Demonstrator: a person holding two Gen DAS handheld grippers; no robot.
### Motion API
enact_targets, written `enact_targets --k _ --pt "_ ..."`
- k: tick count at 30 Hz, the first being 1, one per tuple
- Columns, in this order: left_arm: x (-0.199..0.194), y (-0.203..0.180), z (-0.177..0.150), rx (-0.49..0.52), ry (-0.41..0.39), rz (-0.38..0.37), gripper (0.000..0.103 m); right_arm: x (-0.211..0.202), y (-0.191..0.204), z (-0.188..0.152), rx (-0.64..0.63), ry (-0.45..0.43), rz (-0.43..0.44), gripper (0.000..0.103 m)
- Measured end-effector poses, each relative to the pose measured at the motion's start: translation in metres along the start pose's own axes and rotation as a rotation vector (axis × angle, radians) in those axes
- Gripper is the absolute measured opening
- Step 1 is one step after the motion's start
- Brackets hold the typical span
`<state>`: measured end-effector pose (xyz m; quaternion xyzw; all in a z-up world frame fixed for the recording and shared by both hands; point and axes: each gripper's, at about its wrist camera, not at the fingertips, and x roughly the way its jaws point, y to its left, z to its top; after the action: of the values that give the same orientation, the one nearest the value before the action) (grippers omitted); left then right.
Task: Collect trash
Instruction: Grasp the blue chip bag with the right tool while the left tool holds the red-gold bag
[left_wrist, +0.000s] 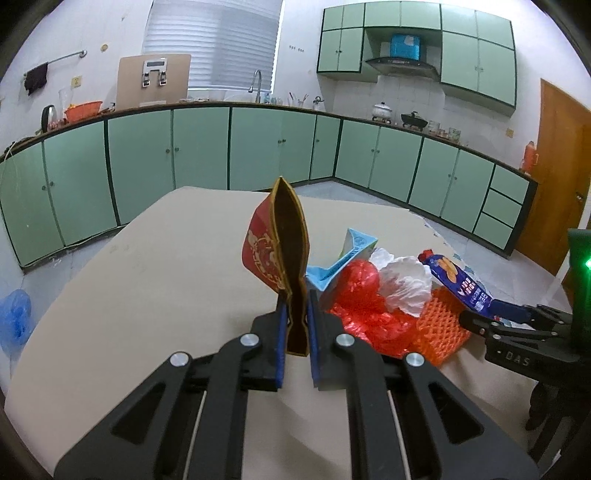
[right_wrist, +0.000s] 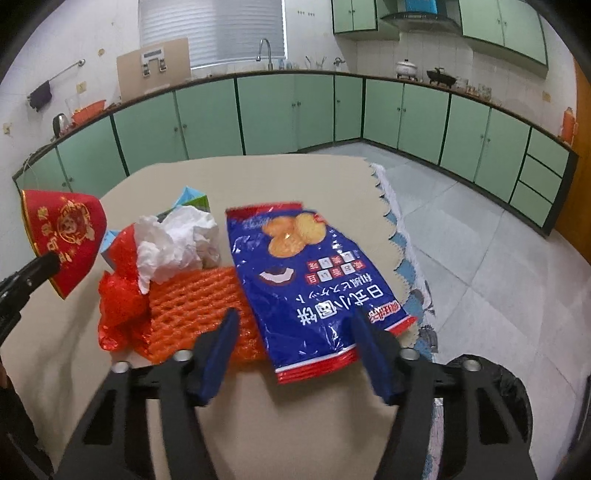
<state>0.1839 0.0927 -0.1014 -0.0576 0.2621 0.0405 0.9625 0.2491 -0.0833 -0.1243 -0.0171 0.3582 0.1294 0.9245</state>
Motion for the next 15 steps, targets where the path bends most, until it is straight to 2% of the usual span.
enact_targets --k 5,7,9,12,15 --pt "-0.002 -0.004 0.000 0.022 -0.015 -0.005 0.009 -0.008 0.004 -0.002 -0.025 -0.025 0.036 0.015" --pt "-0.003 -0.006 0.000 0.033 -0.023 -0.008 0.009 -0.015 0.007 -0.003 -0.045 -0.053 0.035 0.007" --pt "-0.004 -0.006 -0.001 0.038 -0.025 -0.013 0.009 -0.022 0.008 -0.003 -0.051 -0.080 0.045 0.005" --pt "-0.006 -0.008 -0.002 0.043 -0.031 -0.024 0.009 -0.034 0.007 -0.002 -0.038 -0.114 0.113 0.005" --pt "-0.009 -0.012 -0.001 0.045 -0.040 -0.034 0.009 -0.048 0.007 0.000 -0.035 -0.146 0.145 0.004"
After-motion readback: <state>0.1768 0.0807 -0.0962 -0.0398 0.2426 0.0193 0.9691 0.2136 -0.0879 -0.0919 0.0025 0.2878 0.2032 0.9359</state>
